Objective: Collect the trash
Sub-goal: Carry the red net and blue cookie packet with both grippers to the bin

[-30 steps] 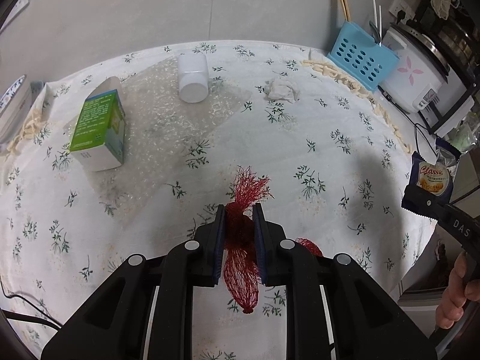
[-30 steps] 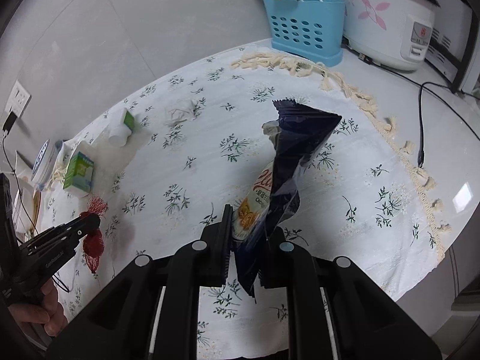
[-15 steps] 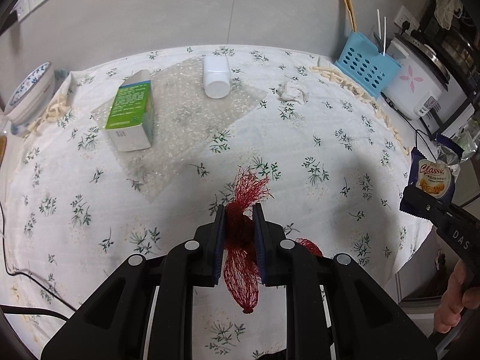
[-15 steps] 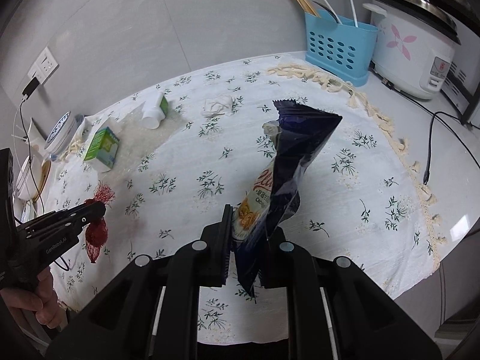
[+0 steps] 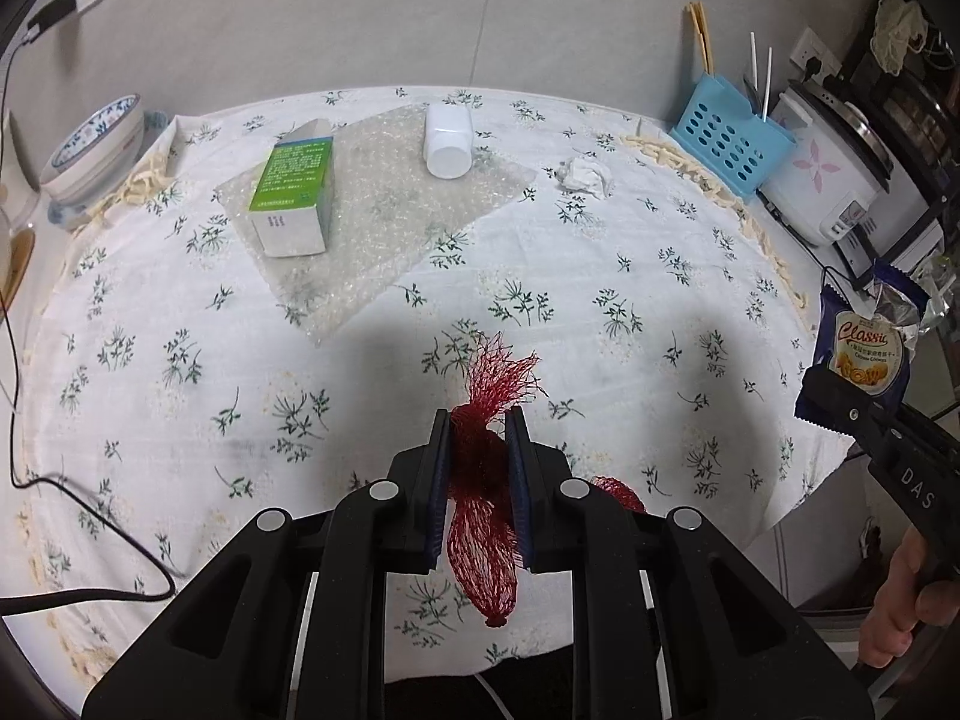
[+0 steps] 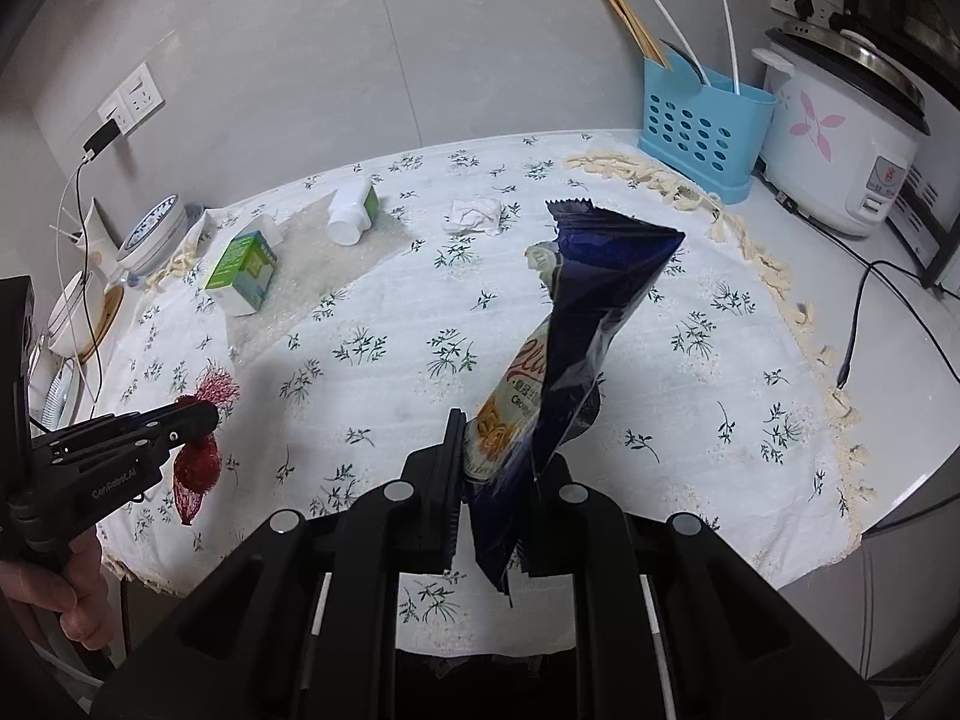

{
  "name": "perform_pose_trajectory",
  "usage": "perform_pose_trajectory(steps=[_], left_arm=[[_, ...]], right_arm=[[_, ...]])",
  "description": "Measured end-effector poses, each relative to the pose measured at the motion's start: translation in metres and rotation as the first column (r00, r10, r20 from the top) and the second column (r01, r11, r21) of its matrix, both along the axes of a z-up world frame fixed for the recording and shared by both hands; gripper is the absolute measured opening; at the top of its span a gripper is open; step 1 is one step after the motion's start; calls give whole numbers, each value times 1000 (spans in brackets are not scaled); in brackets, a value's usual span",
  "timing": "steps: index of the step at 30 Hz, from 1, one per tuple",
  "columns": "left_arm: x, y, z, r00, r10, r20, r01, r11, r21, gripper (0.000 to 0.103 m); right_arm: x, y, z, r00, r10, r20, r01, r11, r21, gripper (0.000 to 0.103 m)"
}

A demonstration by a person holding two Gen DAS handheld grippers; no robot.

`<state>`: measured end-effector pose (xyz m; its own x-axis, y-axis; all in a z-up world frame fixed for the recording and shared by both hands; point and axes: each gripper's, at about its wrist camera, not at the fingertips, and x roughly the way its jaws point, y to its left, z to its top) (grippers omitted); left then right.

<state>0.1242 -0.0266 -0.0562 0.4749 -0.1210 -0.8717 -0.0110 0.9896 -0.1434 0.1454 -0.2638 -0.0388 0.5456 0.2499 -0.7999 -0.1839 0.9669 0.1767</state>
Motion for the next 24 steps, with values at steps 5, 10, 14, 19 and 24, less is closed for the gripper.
perform_pose_trajectory(steps=[5,10,14,19,24], left_arm=[[-14,1,3,1000,17,2,-17,1000,-16,17],[-28,3,4,999,32,2,-32,999,-29,17],[-39,2,5,999,39,4,-39,999,-27,17],[-55,-1,4,999,45,0,-45,999,-22,17],[-72,-6,1,999,48,-8,-48,999,-20,17]], right_arm=[[-12,-2,5,1000,15,11,-15,1000,-4,13],[-23,-2,8,999,26,21,-26,1000,-8,13],[-32,-4,6,999,31,19,-31,999,-5,13],[-44,-5,3,999,45,17,-45,999,1,13],[-59,-6,0,998,62,15,-62,998,2,13]])
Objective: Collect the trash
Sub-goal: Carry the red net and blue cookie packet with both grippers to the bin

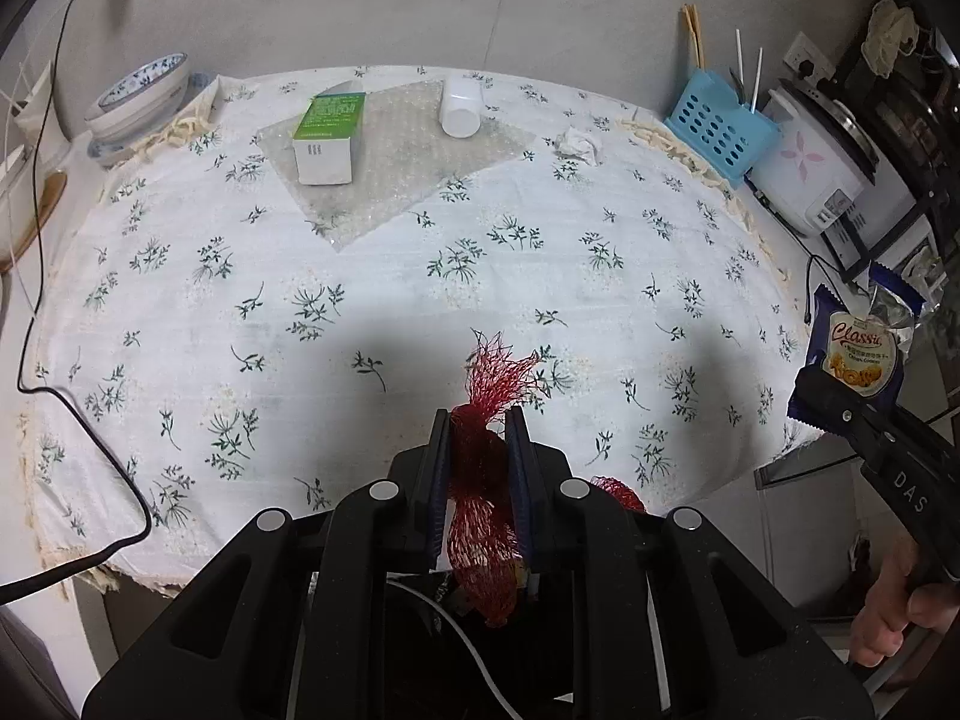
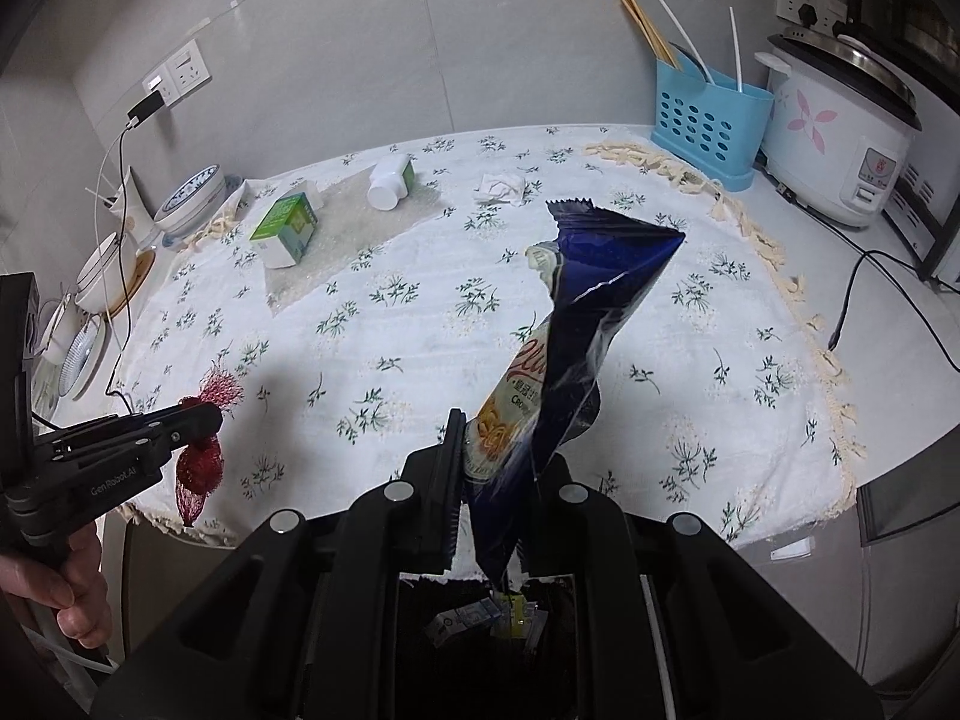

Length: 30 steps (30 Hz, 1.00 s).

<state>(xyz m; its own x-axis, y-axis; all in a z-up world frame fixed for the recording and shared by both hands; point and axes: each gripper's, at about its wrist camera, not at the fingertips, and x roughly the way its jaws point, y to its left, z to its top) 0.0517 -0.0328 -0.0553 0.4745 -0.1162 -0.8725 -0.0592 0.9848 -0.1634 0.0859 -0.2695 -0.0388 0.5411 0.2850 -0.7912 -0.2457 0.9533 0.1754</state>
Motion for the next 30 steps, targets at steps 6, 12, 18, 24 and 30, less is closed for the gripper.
perform_pose_trajectory(steps=[6,12,18,24,30], left_arm=[[-20,-7,-4,1000,7,-7,-7,1000,1,17],[-39,-15,-7,1000,10,-9,-10,1000,-1,17],[-58,-20,-13,1000,11,-18,-11,1000,-4,17],[-75,-30,-20,1000,3,-30,-3,1000,-5,17],[-91,-39,-32,999,-11,-47,11,1000,-3,17]], right_arm=[[-17,-5,-5,1000,10,-9,-10,1000,6,13],[-33,-8,-9,1000,23,-16,-23,1000,6,13],[-50,-12,-15,999,34,-32,-34,999,1,13],[-68,-15,-23,998,47,-51,-47,999,-9,13],[-85,-21,-33,996,51,-75,-53,998,-17,13]])
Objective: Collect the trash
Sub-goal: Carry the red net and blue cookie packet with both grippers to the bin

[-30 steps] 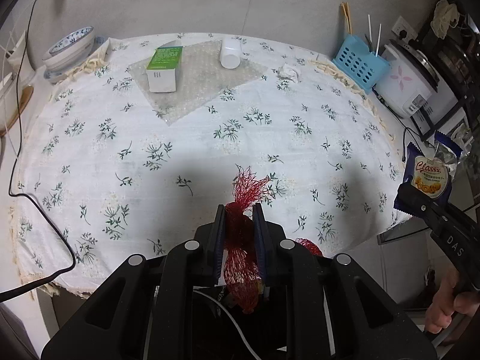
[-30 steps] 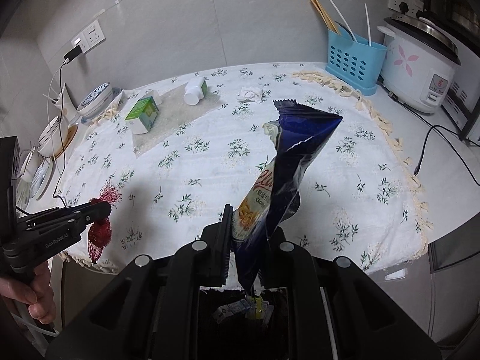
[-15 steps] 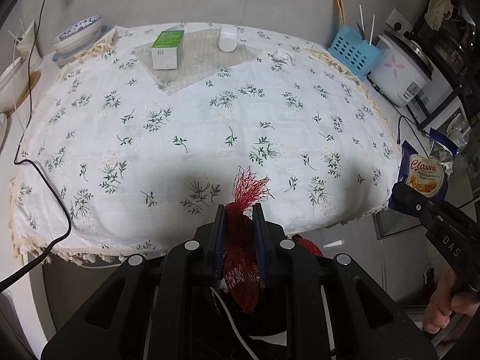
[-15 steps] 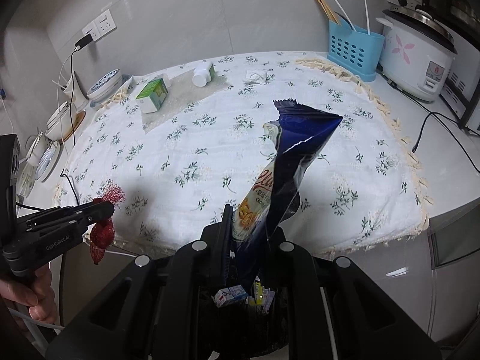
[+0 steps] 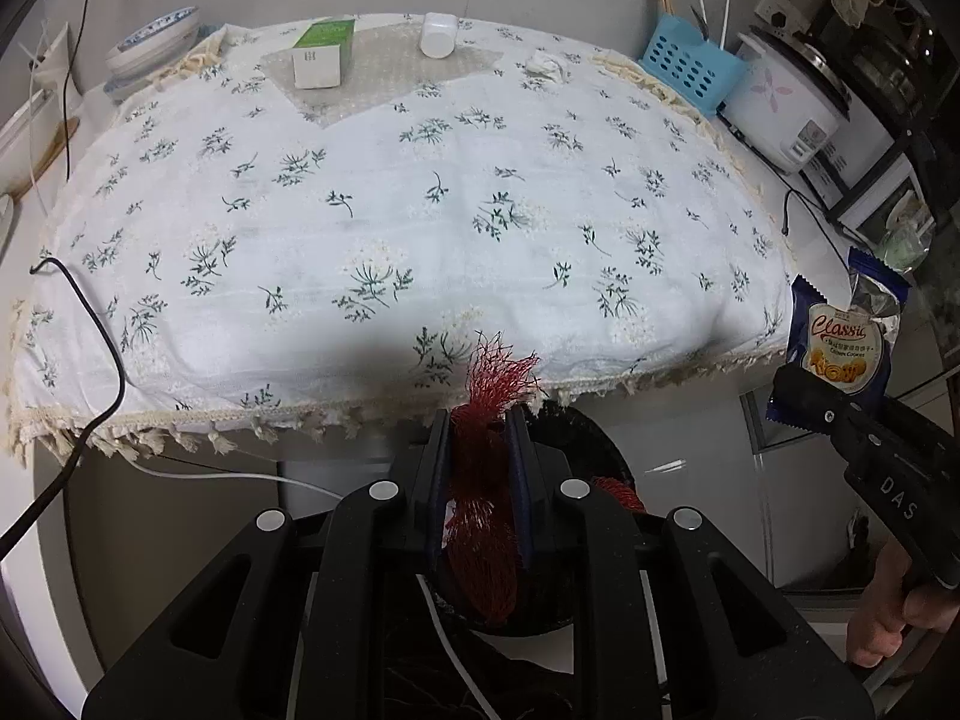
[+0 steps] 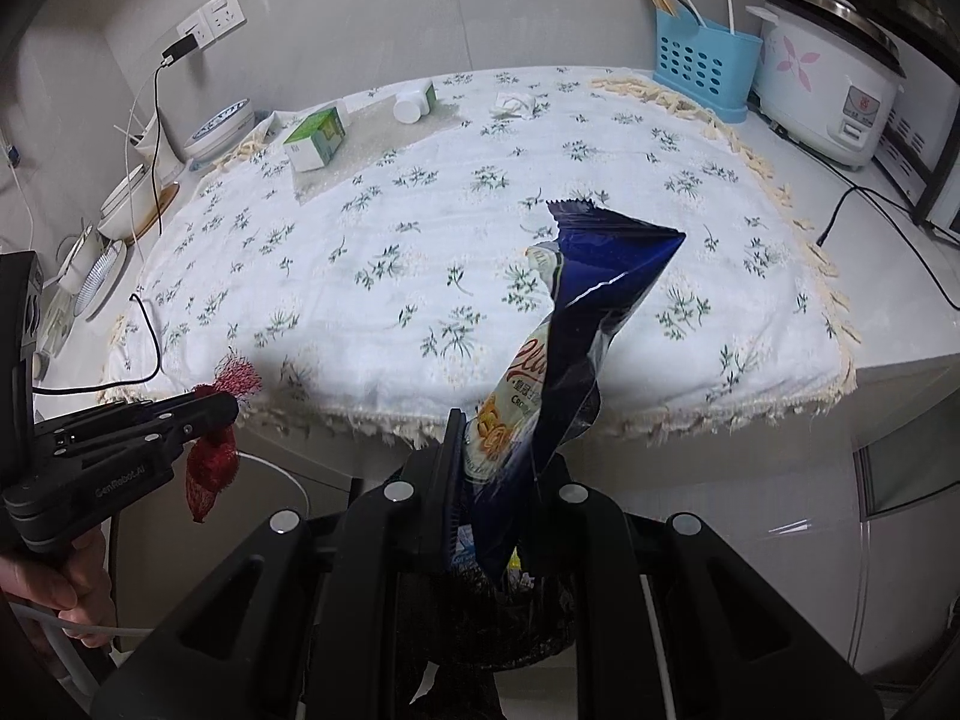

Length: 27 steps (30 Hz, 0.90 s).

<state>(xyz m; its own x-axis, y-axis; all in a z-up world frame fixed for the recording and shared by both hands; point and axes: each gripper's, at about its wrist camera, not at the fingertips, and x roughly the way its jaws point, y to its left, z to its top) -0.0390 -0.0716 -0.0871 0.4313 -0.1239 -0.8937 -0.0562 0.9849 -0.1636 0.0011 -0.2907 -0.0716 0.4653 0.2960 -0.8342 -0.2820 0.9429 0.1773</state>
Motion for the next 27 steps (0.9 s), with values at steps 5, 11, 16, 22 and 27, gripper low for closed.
perform_pose_trajectory(steps=[5,11,16,22,27], left_arm=[[-14,-4,-12,1000,-1,-21,1,1000,-5,17],[-27,-7,-25,999,4,-41,-4,1000,-1,17],[-37,-11,-38,999,0,-43,0,1000,5,17],[-46,-18,-58,998,-10,-58,10,1000,11,17],[-52,-26,-76,996,-32,-79,33,999,13,17]], right_arm=[[-12,-5,-12,999,0,-34,0,1000,2,13],[-26,-6,-27,998,11,-62,-12,1000,-13,13],[-34,-6,-36,997,23,-69,-25,999,-27,13],[-46,-8,-57,994,28,-103,-34,998,-55,13],[-58,-9,-75,990,40,-136,-51,996,-75,13]])
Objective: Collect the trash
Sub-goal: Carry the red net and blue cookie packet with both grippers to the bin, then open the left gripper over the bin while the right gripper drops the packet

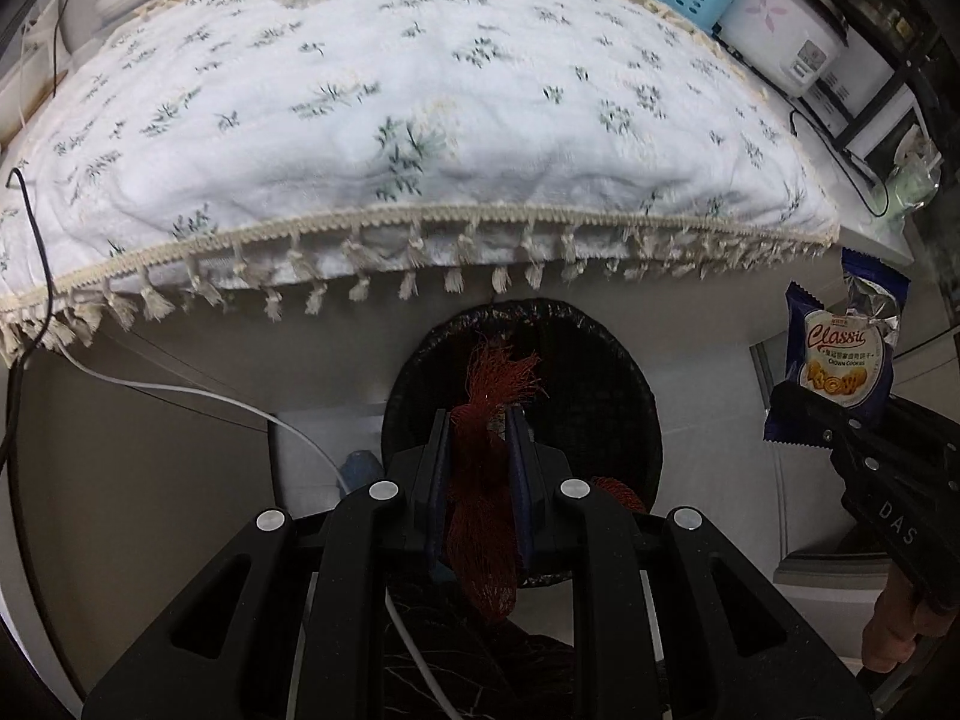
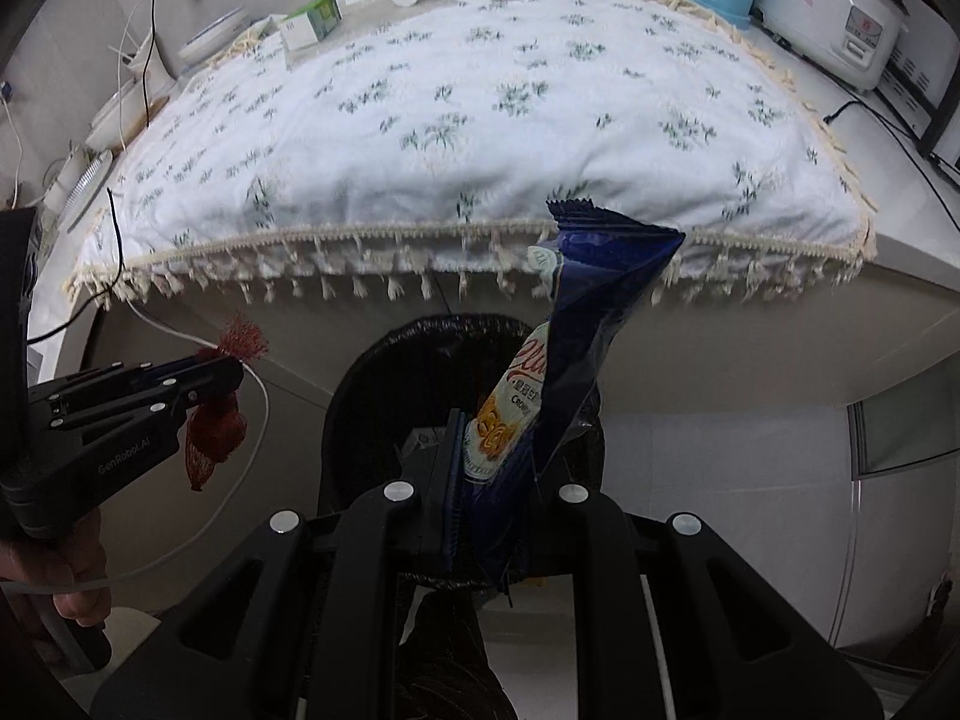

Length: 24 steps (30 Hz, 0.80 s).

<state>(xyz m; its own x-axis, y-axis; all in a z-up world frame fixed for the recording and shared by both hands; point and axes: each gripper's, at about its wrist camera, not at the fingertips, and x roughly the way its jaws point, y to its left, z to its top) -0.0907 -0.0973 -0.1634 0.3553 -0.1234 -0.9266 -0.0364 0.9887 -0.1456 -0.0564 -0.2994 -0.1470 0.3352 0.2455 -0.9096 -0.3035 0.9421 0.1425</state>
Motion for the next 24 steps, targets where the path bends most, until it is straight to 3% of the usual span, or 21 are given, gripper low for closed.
perform_pose_trajectory(steps=[9,24], left_arm=[[1,-19,-32,998,-59,-36,59,998,3,17],[16,-55,-55,988,-146,-47,146,989,-21,22]], right_arm=[[-10,-7,-21,999,-21,-50,21,1000,-14,13],[-16,-19,-35,992,-90,-88,88,996,-23,13]])
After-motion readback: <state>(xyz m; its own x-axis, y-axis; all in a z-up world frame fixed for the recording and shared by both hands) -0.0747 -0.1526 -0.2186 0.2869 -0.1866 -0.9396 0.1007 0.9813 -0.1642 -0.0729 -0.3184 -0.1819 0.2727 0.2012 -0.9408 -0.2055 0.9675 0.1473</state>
